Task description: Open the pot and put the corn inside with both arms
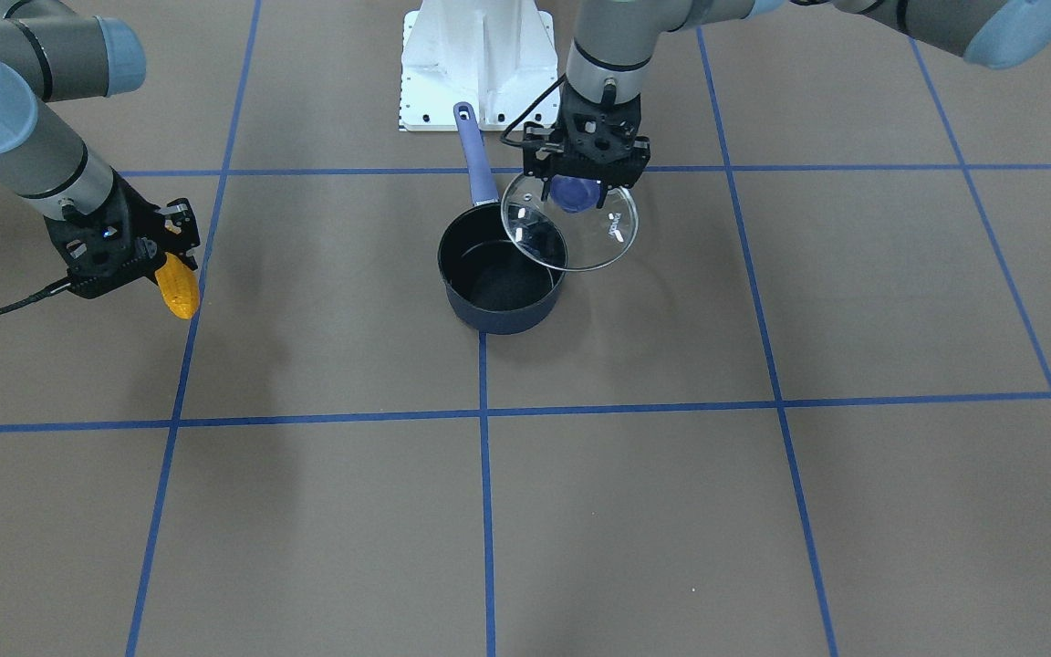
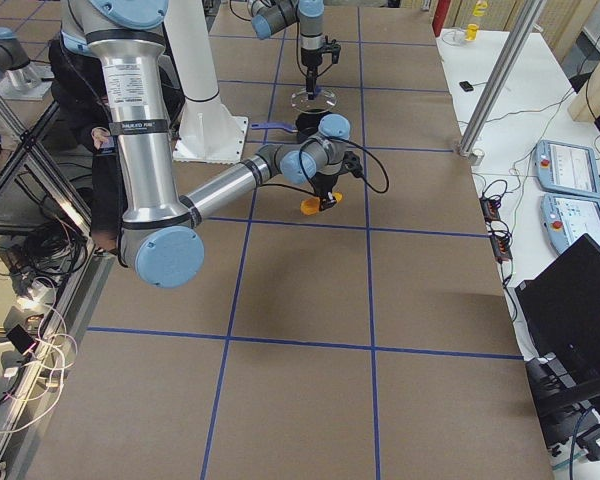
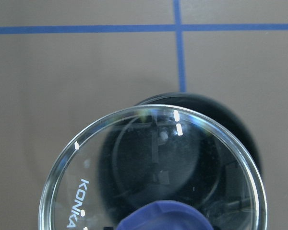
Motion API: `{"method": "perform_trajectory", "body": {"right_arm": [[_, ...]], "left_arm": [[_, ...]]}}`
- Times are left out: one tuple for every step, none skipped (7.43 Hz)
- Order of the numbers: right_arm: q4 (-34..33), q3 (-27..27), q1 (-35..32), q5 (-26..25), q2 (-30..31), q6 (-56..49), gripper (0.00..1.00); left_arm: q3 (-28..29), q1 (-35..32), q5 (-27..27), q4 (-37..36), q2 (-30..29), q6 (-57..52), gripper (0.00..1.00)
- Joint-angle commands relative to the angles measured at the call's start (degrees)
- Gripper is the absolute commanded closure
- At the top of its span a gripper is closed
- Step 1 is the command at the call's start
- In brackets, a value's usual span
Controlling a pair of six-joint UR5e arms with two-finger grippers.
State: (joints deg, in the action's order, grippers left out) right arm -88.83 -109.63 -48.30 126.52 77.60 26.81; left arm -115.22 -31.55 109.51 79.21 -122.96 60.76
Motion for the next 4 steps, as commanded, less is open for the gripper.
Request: {"method": "perform_trajectory", "body": {"right_arm": [[-5.3,0.2,4.1,-0.5,-8.6,8.3,0.59],[-6.3,0.6,6.4,-2.4,-12.0,11.8,0.59],[-7.0,1.8,8.5,-3.5,-15.9,15.9,0.59],[-6.9,3.4,10.3,-4.3,-19.6,20.3,0.60]], "left_arm": [[-5.6,-3.4,0.3,0.8,10.1,-8.3,0.38],[-6.2,-5.0,0.3,4.8,15.2,-11.2,0.38],[-5.5,-6.9,0.4,12.6,20.8,-13.0,0.37],[-3.8,-9.6,4.1,17.1,24.3,-16.3,0.37]]}}
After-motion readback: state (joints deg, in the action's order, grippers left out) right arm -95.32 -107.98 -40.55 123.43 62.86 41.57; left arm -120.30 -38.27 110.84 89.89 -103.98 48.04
